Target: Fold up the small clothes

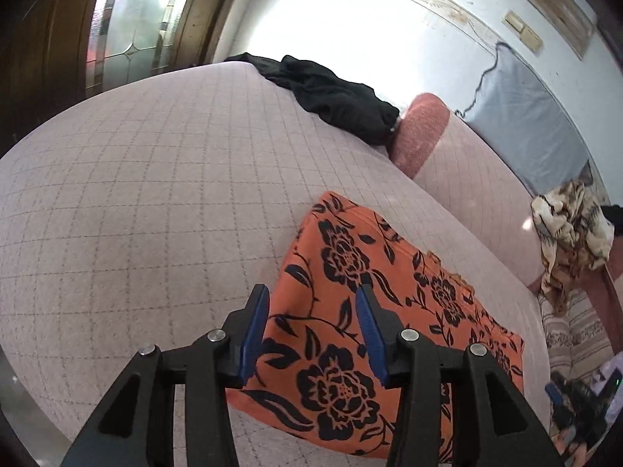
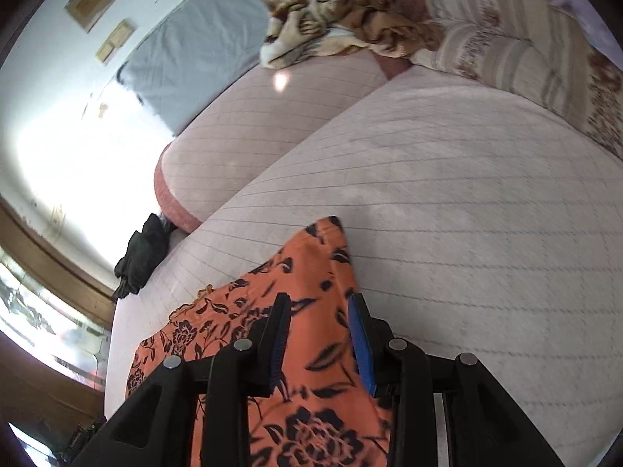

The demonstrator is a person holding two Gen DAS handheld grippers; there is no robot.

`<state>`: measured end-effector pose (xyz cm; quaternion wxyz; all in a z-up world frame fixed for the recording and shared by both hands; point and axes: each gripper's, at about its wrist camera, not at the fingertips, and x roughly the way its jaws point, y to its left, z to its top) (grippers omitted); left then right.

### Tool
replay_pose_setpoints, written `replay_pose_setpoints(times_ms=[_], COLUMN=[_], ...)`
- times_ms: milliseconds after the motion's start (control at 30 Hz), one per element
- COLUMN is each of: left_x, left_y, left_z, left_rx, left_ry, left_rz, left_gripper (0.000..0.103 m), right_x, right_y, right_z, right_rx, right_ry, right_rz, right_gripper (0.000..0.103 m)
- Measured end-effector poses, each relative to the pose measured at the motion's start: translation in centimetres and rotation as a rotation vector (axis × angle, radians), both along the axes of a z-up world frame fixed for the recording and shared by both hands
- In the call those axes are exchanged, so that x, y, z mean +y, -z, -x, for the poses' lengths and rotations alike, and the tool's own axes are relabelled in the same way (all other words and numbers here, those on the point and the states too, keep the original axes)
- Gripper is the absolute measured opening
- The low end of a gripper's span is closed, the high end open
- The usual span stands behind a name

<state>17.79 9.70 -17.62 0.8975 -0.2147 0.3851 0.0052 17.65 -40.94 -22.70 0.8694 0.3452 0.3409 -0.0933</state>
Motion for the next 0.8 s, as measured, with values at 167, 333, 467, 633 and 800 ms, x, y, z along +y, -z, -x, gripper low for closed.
replay_pose_setpoints(times_ms=[167,333,467,633,800], left_x=[-1.7,-1.3,0.5,3.9,6.3], left_y=[1.8,4.2,3.8,3.0,4.8], left_z=[-1.8,-2.8,-2.2,0.0,4.3], left_rx=[0.081,0.191,0.174,0.15,0.208], left_ry=[0.047,0.028,-0.039,-0.215,-0.298], left_rz=[-0.055,-0.099,-0.051,0.037,0.193], left_gripper=[0.047,0.047,0.047,0.048,0.067], right_x=[1.9,0.4,1.6,7.8,13.3], right_y=[2.3,7.6,6.1,4.5,5.0], right_z=[-8.9,-13.7,-13.1,-11.5,-11.0], right_rx=[0.086,0.182,0.168,0.126,0.198], right_ry=[-0.109,-0.094,-0.094,-0.295,-0.349], right_rz=[0.023,-0.064,-0.032,-0.011,0.168], right_gripper=[0.034,0.032,0.033,0.033,0.034])
